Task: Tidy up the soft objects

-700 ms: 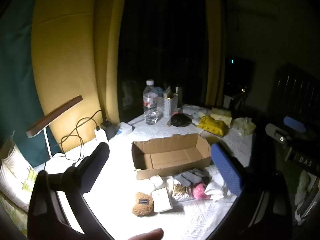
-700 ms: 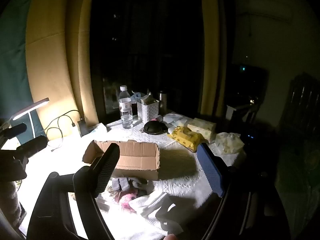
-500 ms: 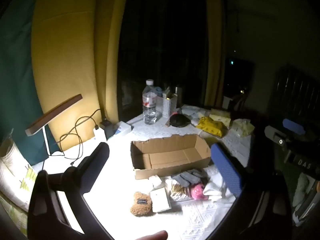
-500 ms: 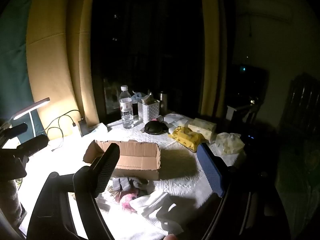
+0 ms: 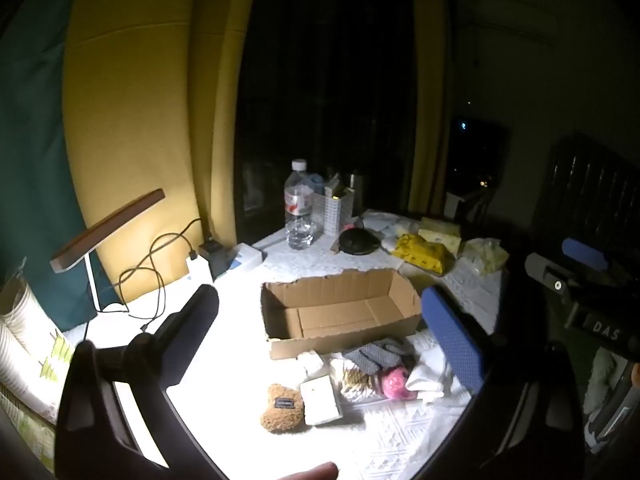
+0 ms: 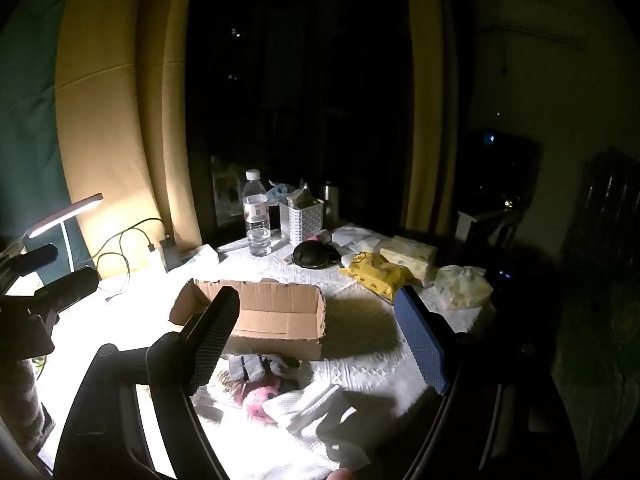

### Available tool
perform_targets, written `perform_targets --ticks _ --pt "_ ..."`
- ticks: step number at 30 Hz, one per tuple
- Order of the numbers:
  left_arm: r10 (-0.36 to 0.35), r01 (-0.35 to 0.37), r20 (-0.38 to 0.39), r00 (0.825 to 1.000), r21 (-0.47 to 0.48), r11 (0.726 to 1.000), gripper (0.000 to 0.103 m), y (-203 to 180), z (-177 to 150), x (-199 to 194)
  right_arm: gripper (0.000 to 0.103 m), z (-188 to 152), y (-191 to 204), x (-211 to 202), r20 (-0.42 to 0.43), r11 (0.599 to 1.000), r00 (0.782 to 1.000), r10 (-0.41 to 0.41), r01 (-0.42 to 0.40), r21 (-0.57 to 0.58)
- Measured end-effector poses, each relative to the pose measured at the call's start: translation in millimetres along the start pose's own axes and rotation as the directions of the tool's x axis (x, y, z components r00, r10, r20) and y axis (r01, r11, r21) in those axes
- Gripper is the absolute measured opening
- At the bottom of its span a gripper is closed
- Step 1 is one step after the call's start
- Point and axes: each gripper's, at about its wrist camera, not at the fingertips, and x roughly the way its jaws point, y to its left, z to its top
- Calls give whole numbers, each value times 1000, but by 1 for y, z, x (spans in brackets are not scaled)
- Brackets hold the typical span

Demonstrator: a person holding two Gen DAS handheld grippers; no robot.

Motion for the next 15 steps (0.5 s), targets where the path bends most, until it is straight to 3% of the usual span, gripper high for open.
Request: perform_targets --ticks 15 --pt "-2 2 2 1000 4 1000 102 0 0 1 83 -1 1 1 -2 1000 1000 3 -3 0"
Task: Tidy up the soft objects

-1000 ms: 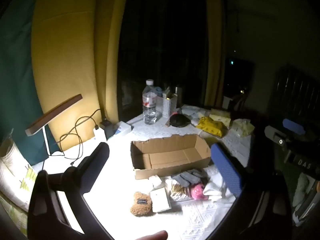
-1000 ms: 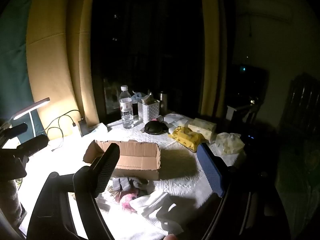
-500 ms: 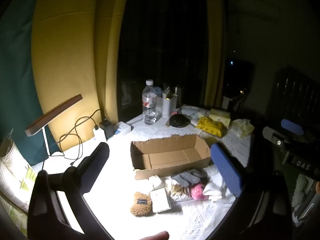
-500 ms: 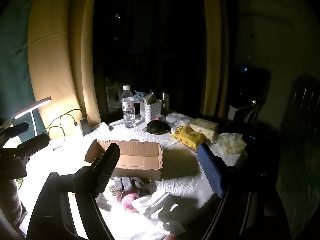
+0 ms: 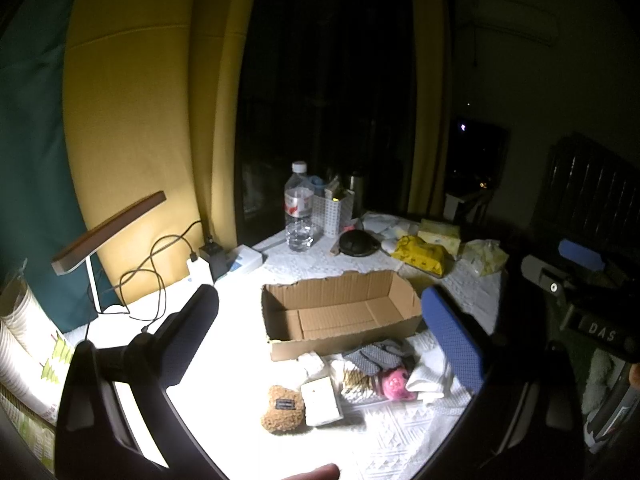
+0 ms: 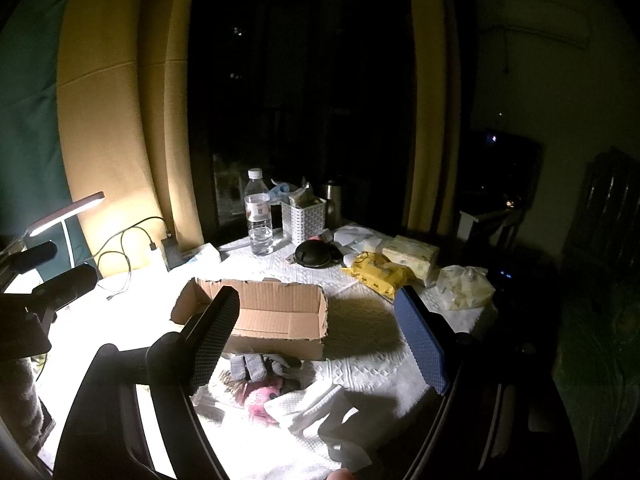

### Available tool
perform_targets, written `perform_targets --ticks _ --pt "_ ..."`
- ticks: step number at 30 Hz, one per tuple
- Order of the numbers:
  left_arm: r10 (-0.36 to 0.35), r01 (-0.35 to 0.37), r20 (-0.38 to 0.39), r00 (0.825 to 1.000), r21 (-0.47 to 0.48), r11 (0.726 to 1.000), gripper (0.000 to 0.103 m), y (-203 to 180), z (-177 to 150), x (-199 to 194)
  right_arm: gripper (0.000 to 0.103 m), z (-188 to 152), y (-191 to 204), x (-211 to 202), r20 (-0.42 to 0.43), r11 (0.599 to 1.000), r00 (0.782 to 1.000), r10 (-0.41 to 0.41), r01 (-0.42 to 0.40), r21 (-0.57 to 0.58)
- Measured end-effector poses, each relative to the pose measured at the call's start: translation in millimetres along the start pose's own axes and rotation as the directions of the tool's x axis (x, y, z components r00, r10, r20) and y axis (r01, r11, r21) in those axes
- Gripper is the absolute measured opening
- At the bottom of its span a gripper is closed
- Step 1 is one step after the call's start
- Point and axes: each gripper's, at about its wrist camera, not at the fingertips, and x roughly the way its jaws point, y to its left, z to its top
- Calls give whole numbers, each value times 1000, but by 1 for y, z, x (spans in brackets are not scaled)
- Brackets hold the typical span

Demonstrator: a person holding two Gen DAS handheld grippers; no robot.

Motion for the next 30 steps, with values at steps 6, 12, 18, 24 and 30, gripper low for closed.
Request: perform_targets --ticks 6,12,18,24,30 --pt "-1 1 0 1000 0 1000 102 1 0 0 83 0 0 2 -1 1000 1000 0 0 -1" --pt "-1 1 1 1000 -1 1000 102 1 0 0 83 1 0 2 -1 1000 1000 -2 2 -1" --pt "-3 3 2 1000 1 1000 102 0 0 0 83 2 0 2 -1 1000 1000 -1 1 -2" --pt "-6 6 2 1000 0 1000 102 -1 3 0 83 2 0 1 -3 1000 1000 1 -1 -3" --pt "-5 5 3 1000 0 1000 102 -1 2 -1 83 2 0 2 -2 1000 1000 0 0 -2"
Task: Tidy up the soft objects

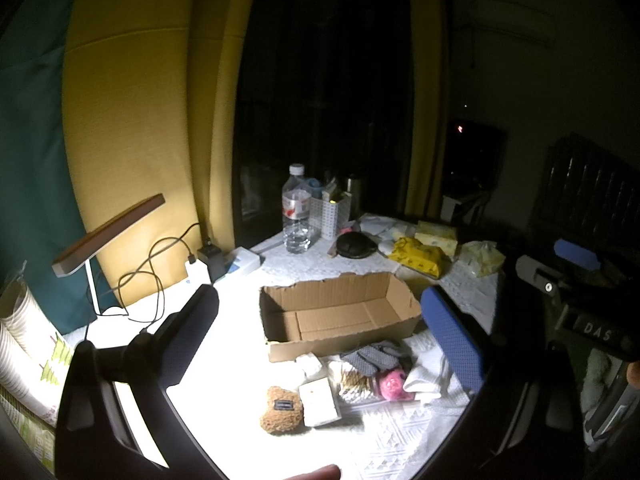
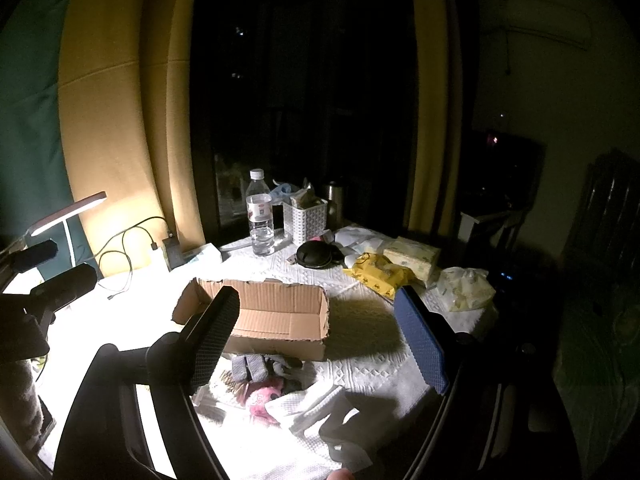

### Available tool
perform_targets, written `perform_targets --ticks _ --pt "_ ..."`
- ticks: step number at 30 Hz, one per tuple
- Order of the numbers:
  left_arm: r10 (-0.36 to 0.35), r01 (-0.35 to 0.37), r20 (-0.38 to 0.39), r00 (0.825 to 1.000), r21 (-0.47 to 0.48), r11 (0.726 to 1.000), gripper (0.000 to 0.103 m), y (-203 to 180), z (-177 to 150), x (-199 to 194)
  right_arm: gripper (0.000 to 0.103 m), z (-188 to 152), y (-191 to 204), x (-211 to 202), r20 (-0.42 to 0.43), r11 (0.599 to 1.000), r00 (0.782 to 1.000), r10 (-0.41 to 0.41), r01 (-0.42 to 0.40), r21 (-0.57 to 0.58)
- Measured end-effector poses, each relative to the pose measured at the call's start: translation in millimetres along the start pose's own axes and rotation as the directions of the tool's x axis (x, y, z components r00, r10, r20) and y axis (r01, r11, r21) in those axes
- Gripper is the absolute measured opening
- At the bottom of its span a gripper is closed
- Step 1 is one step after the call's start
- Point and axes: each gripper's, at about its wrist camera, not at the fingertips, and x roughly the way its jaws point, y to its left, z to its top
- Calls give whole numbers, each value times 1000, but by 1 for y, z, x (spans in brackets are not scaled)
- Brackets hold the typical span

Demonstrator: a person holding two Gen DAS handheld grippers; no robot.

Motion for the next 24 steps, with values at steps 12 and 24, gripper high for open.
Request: perform_targets --ticks 12,24 --pt "1 -1 1 1000 -1 1000 102 0 0 0 83 0 2 1 -1 1000 1000 0 0 -3" --pt "-3 3 3 1000 0 1000 102 0 1 -1 83 -2 4 4 -4 1000 1000 1 -1 -2"
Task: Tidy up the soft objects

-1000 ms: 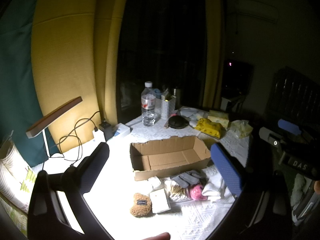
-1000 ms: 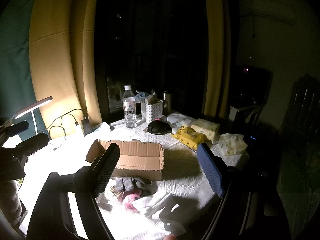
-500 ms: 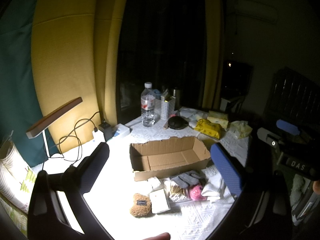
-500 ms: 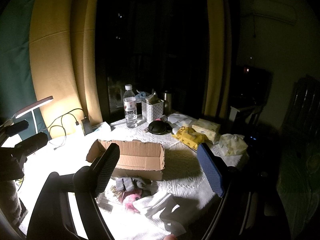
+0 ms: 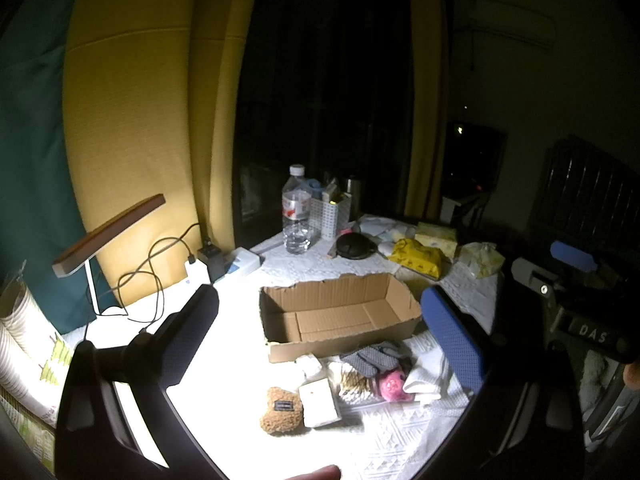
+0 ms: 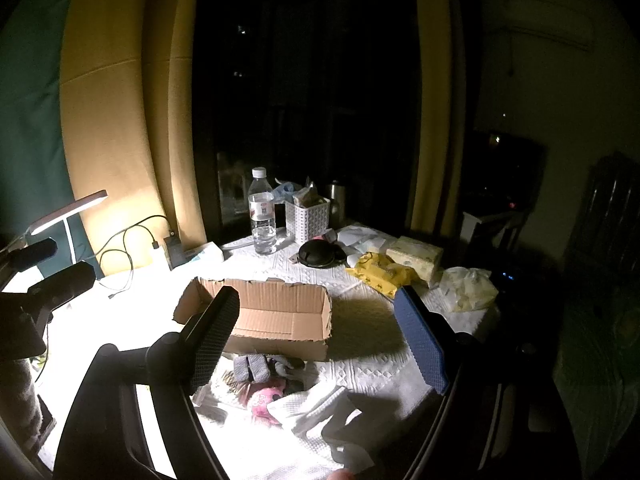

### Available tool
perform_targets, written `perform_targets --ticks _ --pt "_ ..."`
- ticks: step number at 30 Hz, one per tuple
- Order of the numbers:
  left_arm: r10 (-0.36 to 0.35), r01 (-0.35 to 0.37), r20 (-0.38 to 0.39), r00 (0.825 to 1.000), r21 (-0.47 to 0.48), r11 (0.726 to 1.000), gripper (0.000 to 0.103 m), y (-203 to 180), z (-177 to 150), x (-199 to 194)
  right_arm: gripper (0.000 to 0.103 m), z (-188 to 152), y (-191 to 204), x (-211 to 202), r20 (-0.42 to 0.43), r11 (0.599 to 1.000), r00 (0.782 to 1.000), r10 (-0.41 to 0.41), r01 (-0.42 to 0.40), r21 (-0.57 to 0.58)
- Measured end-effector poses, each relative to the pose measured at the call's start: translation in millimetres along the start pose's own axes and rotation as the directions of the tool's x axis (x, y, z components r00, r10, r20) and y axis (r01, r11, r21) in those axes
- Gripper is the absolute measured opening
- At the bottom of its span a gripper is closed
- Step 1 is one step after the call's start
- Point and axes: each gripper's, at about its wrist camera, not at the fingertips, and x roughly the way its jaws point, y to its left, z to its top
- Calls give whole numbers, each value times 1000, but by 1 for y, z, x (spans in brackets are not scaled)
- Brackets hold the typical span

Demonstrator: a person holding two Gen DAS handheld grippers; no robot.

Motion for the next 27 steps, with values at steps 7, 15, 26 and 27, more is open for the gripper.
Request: perform_targets --ticks 7,15,26,27 --pt "-1 1 -1 1000 -2 1000 102 0 0 1 83 2 -5 -1 -1 1000 1000 -1 1 -2" --pt "11 -11 -49 999 6 1000 102 -8 -1 18 83 -9 -6 16 -34 1000 999 -8 8 7" --pt "16 -12 -210 978 17 1000 102 -15 -46 64 83 -46 -39 42 -136 1000 991 -1 2 12" --pt "18 -15 -222 975 18 1000 102 -16 -52 68 83 -50 -41 44 -146 1000 989 2 0 14"
